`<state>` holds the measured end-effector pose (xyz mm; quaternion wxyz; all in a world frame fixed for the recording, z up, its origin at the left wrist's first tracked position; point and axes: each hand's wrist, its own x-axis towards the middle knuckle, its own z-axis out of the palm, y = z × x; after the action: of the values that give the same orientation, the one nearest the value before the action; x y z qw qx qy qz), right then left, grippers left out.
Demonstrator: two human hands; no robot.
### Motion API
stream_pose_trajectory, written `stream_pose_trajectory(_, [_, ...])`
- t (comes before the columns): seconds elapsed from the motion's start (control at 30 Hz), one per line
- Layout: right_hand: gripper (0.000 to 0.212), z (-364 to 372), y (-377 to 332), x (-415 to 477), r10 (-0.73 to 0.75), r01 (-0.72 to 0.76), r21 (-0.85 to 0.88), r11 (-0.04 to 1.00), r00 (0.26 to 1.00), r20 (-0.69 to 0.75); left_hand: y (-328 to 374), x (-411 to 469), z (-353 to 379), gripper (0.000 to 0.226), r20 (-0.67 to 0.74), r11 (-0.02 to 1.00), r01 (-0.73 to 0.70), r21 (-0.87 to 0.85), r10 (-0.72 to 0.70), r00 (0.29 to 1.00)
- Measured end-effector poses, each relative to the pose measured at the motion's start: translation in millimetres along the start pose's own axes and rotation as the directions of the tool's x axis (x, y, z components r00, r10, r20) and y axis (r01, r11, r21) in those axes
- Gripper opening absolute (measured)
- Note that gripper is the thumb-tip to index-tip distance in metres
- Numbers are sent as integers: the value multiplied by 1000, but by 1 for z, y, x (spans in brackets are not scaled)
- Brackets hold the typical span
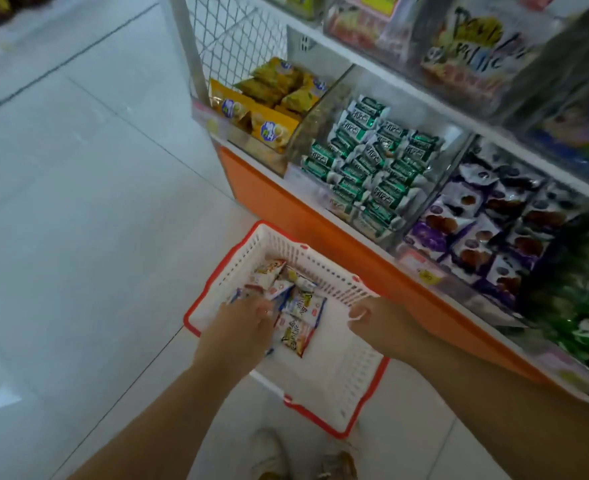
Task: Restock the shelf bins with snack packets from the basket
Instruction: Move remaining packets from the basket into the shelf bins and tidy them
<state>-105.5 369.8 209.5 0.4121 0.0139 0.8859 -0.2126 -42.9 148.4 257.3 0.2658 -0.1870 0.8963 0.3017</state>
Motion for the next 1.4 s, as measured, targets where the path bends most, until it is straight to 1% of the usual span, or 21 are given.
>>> stream_pose_trajectory(0.07, [20,20,12,24,35,-35,20,999,999,19,-22,9,20,27,6,997,60,-45,-60,998])
stream_pose_trajectory(0.13, [20,42,21,49,61,-65,66,996,996,67,-42,22,40,27,24,994,106,25,-107,994])
stream_pose_trajectory(0.2, [22,63,26,78,80,-89,84,992,991,109,-61,39,63,26,31,993,96,76,-98,995])
stream_pose_trajectory(0.27, [28,80,30,109,80,-89,56,994,987,140,-79,61,90,25,42,989,71,133,-77,996])
stream_pose_trajectory(0.37, [40,100,35,157,59,-68,64,996,990,131,-105,99,139,30,57,967,58,247,-75,996])
stream_pose_trajectory(0.43, [47,112,39,189,37,-44,78,996,995,93,-121,126,172,33,117,923,54,380,-106,987])
stream_pose_trajectory(0.5, [49,125,45,224,-10,9,41,999,999,30,-137,151,204,39,172,869,58,491,-162,972])
stream_pose_trajectory(0.53, [45,131,48,241,-53,53,5,999,999,-9,-144,164,218,42,175,845,64,531,-183,967])
stream_pose_trajectory(0.6, [26,143,53,273,-150,140,-155,978,987,-54,-155,184,240,49,173,809,78,583,-217,961])
stream_pose_trajectory(0.63, [21,150,56,286,-185,171,-235,957,982,-41,-161,193,249,57,188,796,80,599,-238,953])
stream_pose_trajectory(0.7, [38,165,62,304,-242,224,-330,917,970,-14,-169,206,263,81,241,759,78,646,-300,923])
stream_pose_trajectory(0.73, [46,171,64,311,-260,238,-358,903,966,-14,-172,212,270,88,250,731,65,679,-314,916])
stream_pose_trajectory(0.77, [49,175,65,316,-280,255,-369,894,960,-17,-176,219,277,90,250,701,48,712,-317,915])
stream_pose_trajectory(0.83, [48,180,67,326,-321,297,-371,880,947,-3,-183,230,287,84,240,665,36,746,-319,917])
stream_pose_trajectory(0.9, [43,181,70,334,-344,316,-374,872,939,-9,-187,239,293,74,232,654,44,755,-330,915])
stream_pose_trajectory(1.0, [41,179,74,335,-364,329,-405,853,931,-10,-189,245,296,66,220,637,56,769,-346,912])
stream_pose_trajectory(1.17, [36,169,68,321,-339,295,-461,837,941,-15,-178,241,275,61,140,674,103,732,-297,945])
stream_pose_trajectory(1.23, [38,160,63,305,-326,275,-477,834,945,-26,-167,230,257,61,118,739,124,662,-266,957])
stream_pose_trajectory(1.33, [40,138,52,269,-311,276,-496,824,950,12,-148,203,225,59,92,851,180,494,-257,962])
stream_pose_trajectory(1.37, [41,129,47,256,-304,278,-487,828,952,26,-143,193,213,56,77,890,214,402,-265,961])
stream_pose_trajectory(1.4, [44,119,40,242,-294,274,-465,842,955,32,-138,184,200,52,60,931,249,265,-274,960])
